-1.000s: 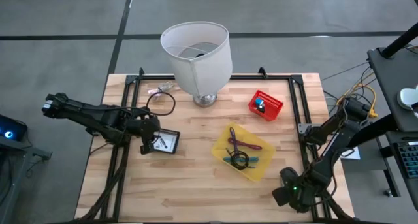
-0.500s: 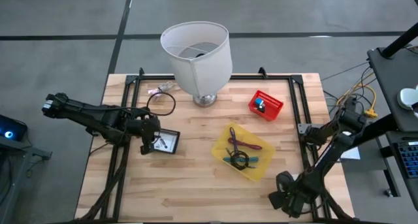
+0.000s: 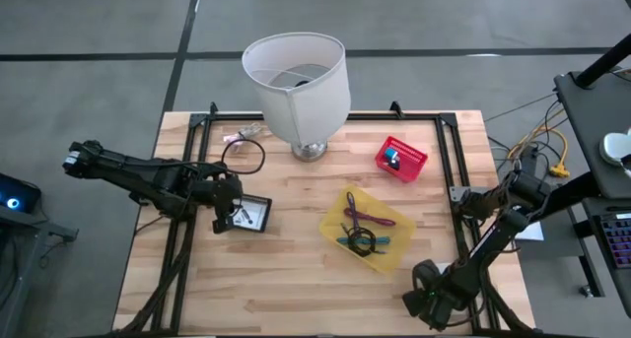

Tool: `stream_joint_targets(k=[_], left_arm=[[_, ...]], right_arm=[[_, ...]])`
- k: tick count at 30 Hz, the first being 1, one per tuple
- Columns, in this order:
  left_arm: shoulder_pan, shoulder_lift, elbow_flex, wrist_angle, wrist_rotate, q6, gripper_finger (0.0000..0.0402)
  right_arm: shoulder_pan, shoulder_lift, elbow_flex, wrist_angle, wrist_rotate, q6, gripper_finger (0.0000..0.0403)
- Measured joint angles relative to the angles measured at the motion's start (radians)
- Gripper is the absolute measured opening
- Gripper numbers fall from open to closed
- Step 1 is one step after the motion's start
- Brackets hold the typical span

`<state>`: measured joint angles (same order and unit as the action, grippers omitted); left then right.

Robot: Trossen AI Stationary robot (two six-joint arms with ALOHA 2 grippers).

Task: Pick and place items into bin
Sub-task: Put the white card reader box into the black bin

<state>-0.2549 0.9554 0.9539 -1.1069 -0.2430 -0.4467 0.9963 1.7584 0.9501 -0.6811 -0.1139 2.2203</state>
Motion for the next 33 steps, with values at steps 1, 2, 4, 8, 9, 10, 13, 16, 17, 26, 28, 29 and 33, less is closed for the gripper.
stream_joint_targets(k=[1,2,4,8,9,10,13,16,17,26,28,29,33], left_arm=[[0.000,0.000,0.000,0.000,0.000,-0.010,0.0102],[0.000,0.000,0.000,0.000,0.000,-0.018,0.0102],[0.000,0.000,0.000,0.000,0.000,-0.020,0.0102],[0.000,0.000,0.000,0.000,0.000,-0.020,0.0102],[0.000,0.000,0.000,0.000,0.000,-0.020,0.0102],[0.000,0.000,0.000,0.000,0.000,-0.020,0.0102],[0.000,0.000,0.000,0.000,0.000,-0.019,0.0102],[0.000,0.000,0.000,0.000,0.000,-0.019,0.0102],[0.000,0.000,0.000,0.000,0.000,-0.019,0.0102],[0.000,0.000,0.000,0.000,0.000,-0.019,0.0102],[0.000,0.000,0.000,0.000,0.000,-0.019,0.0102],[0.000,0.000,0.000,0.000,0.000,-0.026,0.0102],[0.000,0.000,0.000,0.006,-0.029,-0.060,0.0102]], right_arm=[[-0.001,0.000,0.000,-0.001,-0.007,-0.012,0.0161],[-0.001,0.001,-0.001,-0.002,-0.015,-0.023,0.0152],[-0.001,0.001,-0.002,-0.005,-0.031,-0.029,0.0129],[-0.003,0.002,-0.012,-0.004,-0.085,-0.032,0.0074],[-0.003,0.002,-0.013,0.005,-0.091,-0.041,0.0062],[-0.002,0.002,-0.013,0.012,-0.094,-0.059,0.0051],[-0.002,0.002,-0.014,0.022,-0.102,-0.114,0.0027],[-0.003,0.002,-0.015,0.029,-0.104,-0.165,0.0014],[-0.003,0.001,-0.016,0.031,-0.103,-0.178,0.0012],[0.000,-0.044,-0.008,0.029,-0.080,-0.320,0.0010],[0.000,-0.054,-0.001,0.029,-0.051,-0.384,0.0009],[0.000,-0.059,0.005,0.032,-0.027,-0.417,0.0009],[-0.004,-0.076,0.018,0.036,0.024,-0.500,0.0009]])
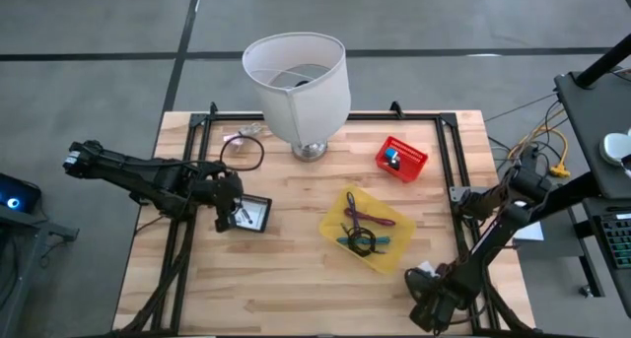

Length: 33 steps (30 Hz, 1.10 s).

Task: Pick and place items into bin
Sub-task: Put the white card reader box into the black bin

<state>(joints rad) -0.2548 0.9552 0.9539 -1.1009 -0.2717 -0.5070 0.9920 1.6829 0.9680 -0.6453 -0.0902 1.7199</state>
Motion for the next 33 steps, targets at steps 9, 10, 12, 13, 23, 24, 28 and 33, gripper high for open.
stream_joint_targets(k=[9,10,12,13,23,24,28,33], left_arm=[[0.000,0.000,0.000,0.003,-0.004,0.015,0.0102],[0.000,0.000,0.001,0.003,-0.004,0.015,0.0102],[0.000,0.000,0.003,0.008,-0.004,0.015,0.0102],[0.000,0.000,0.004,0.012,-0.004,0.015,0.0102],[0.000,0.000,0.006,0.034,-0.004,0.015,0.0102],[0.000,0.000,0.006,0.051,-0.003,0.015,0.0102],[-0.001,-0.003,0.005,0.127,0.007,0.015,0.0102],[-0.001,-0.003,0.005,0.318,0.057,0.065,0.0102]], right_arm=[[-0.014,-0.054,0.072,0.090,0.017,-0.371,0.0008],[-0.019,-0.061,0.082,0.106,0.016,-0.421,0.0008],[-0.030,-0.082,0.094,0.109,0.002,-0.514,0.0008],[-0.038,-0.093,0.099,0.104,0.000,-0.538,0.0008],[-0.210,-0.209,0.120,0.114,0.086,-0.783,0.0008],[-0.240,-0.219,0.120,0.113,0.103,-0.815,0.0008],[-0.364,-0.238,0.120,0.146,0.128,-0.931,0.0008],[-0.478,-0.234,0.121,0.350,0.102,-1.120,0.0008]])
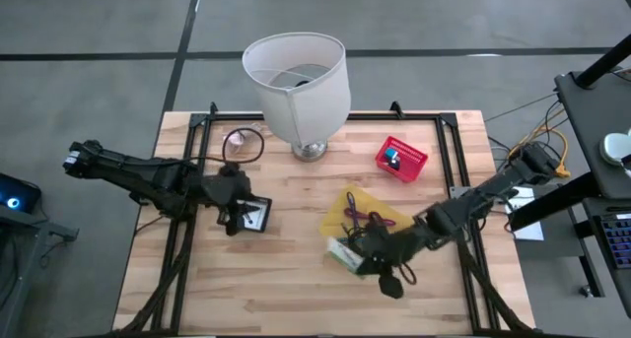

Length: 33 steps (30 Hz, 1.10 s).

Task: Pick and place items into bin
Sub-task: Put the white card reader box into the black bin

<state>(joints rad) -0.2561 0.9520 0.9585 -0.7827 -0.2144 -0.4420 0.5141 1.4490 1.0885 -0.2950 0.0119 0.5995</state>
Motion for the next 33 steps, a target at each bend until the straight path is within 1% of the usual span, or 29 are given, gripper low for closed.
stream_joint_targets(k=[3,7,10,14,16,19,22,26,29,33], left_arm=[[0.000,0.004,0.000,0.163,0.062,0.097,0.0102],[0.000,0.023,0.000,0.361,0.138,0.234,0.0102],[-0.001,0.053,0.000,0.468,0.177,0.329,0.0102],[-0.001,0.111,0.000,0.547,0.222,0.444,0.0105],[-0.001,0.144,0.000,0.565,0.257,0.467,0.0113],[-0.001,0.192,0.005,0.618,0.284,0.479,0.0139],[0.001,0.224,0.004,0.679,0.283,0.480,0.0171],[0.001,0.256,0.004,0.719,0.284,0.480,0.0208],[0.001,0.276,0.006,0.760,0.284,0.480,0.0220],[0.001,0.293,0.006,0.828,0.284,0.481,0.0221]], right_arm=[[-0.054,0.001,0.000,0.107,-0.060,-0.074,0.0008],[-0.116,0.000,0.000,0.168,-0.149,-0.089,0.0008],[-0.148,0.000,0.000,0.194,-0.207,-0.106,0.0008],[-0.177,-0.001,0.000,0.267,-0.247,-0.136,0.0008],[-0.188,-0.001,0.000,0.301,-0.250,-0.146,0.0008],[-0.203,-0.001,0.000,0.313,-0.256,-0.155,0.0008],[-0.208,-0.001,0.000,0.317,-0.263,-0.155,0.0008],[-0.209,-0.001,0.000,0.325,-0.283,-0.155,0.0008],[-0.211,-0.001,0.000,0.325,-0.284,-0.158,0.0008],[-0.215,-0.001,0.000,0.328,-0.283,-0.158,0.0009]])
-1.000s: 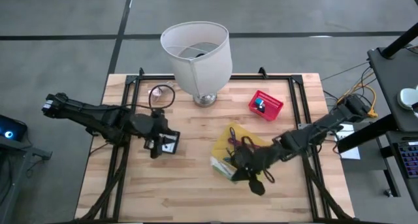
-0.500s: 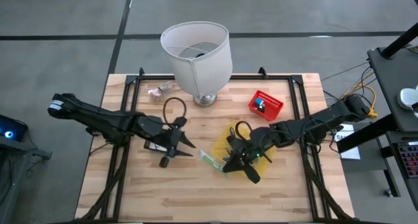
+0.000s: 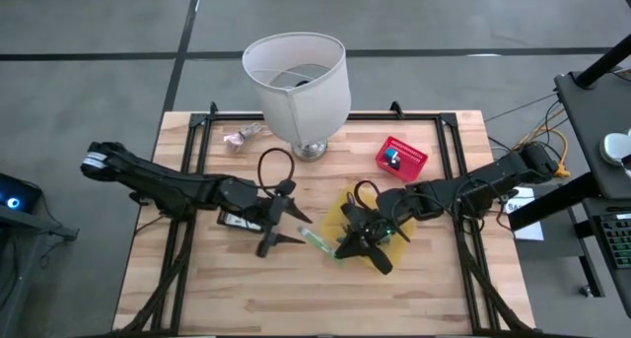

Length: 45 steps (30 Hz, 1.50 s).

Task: Pick and place items into bin
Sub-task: Put the white card reader box into the black bin

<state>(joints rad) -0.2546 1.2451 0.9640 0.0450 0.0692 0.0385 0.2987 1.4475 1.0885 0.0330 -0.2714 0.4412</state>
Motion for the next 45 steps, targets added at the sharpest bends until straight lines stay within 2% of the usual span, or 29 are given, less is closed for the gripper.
stream_joint_targets(k=[4,7,22,28,36,39,45], left_arm=[[0.000,0.009,0.005,0.016,0.000,0.001,0.0218],[0.000,0.009,0.002,0.023,0.001,0.001,0.0199],[-0.002,0.012,-0.001,0.019,0.028,0.055,0.0022],[0.000,-0.005,-0.003,-0.025,0.009,0.049,0.0021],[0.000,-0.093,-0.002,-0.304,-0.006,-0.050,0.0021],[0.000,-0.134,-0.002,-0.406,-0.025,-0.152,0.0021],[0.000,-0.206,-0.004,-0.610,-0.068,-0.453,0.0021]], right_arm=[[-0.003,0.000,0.000,0.000,0.000,0.000,0.0009],[-0.007,0.000,0.000,0.000,0.000,-0.001,0.0009],[-0.016,-0.001,0.000,0.005,0.000,0.000,0.0009],[-0.018,-0.001,0.000,-0.030,0.014,0.043,0.0009],[-0.014,-0.006,0.000,-0.172,-0.009,0.079,0.0009],[-0.019,-0.006,0.000,-0.220,0.005,0.081,0.0009],[-0.027,-0.006,0.000,-0.338,0.009,0.079,0.0009]])
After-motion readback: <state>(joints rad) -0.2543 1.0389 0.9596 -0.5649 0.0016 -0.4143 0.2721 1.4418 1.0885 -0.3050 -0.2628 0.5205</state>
